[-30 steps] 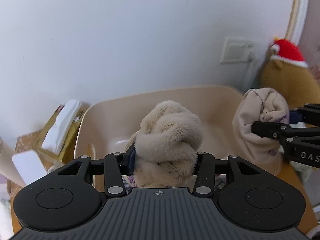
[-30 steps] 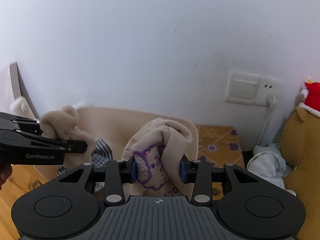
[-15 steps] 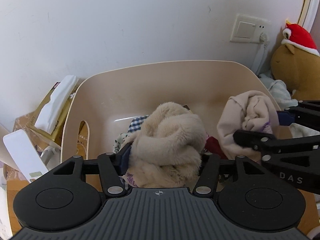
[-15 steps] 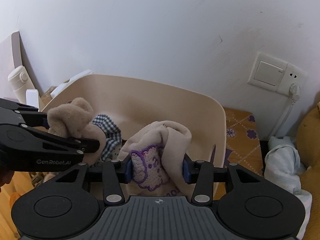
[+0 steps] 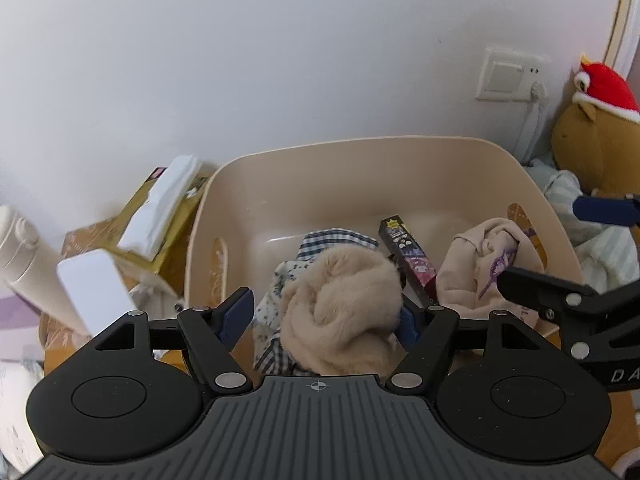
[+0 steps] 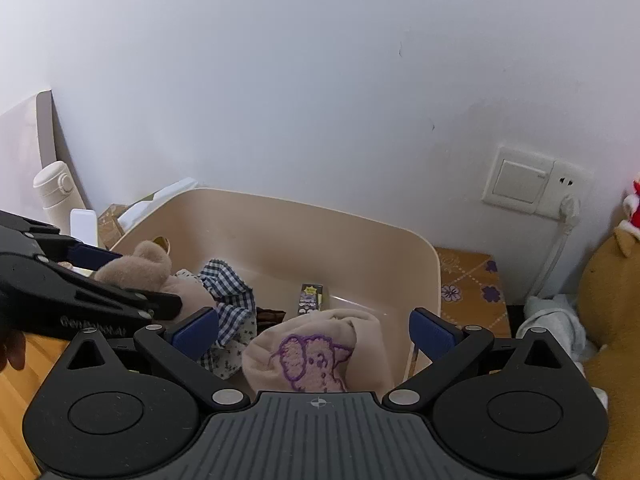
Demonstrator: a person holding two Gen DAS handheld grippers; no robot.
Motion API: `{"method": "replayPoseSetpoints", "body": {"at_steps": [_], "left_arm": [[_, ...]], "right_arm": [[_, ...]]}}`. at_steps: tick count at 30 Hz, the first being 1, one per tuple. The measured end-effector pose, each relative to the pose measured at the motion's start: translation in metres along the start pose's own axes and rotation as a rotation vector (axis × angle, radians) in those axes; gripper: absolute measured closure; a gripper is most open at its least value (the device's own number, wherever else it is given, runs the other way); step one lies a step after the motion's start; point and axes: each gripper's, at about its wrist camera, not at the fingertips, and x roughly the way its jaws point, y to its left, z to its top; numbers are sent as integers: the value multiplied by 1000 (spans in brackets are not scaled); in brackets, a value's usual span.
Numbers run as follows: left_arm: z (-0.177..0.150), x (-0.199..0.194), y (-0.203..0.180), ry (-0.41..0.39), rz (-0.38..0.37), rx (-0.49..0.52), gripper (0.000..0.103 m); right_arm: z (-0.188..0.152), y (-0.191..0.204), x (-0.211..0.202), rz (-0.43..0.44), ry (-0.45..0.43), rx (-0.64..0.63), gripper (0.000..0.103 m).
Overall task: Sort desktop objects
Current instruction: 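Carry both socks over the basket and open both tools to drop them, then grasp the green plaid scrunchie with the left tool while the right tool grasps the orange sock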
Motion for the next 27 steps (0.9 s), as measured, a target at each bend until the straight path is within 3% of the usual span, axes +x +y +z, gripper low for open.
{"method": "replayPoseSetpoints", "body": {"at_steps": [11, 16, 27], "left_arm": [[-24, -56, 35, -39, 20, -102, 24], [-51, -76, 44, -32, 33, -49, 24], [-123, -92, 66, 66, -32, -43, 24]], "right_arm": [[-18, 26, -40, 4, -35, 30, 0], [-39, 52, -56, 34, -9, -25, 0], [-89, 106, -69, 104, 75, -11, 0]]}}
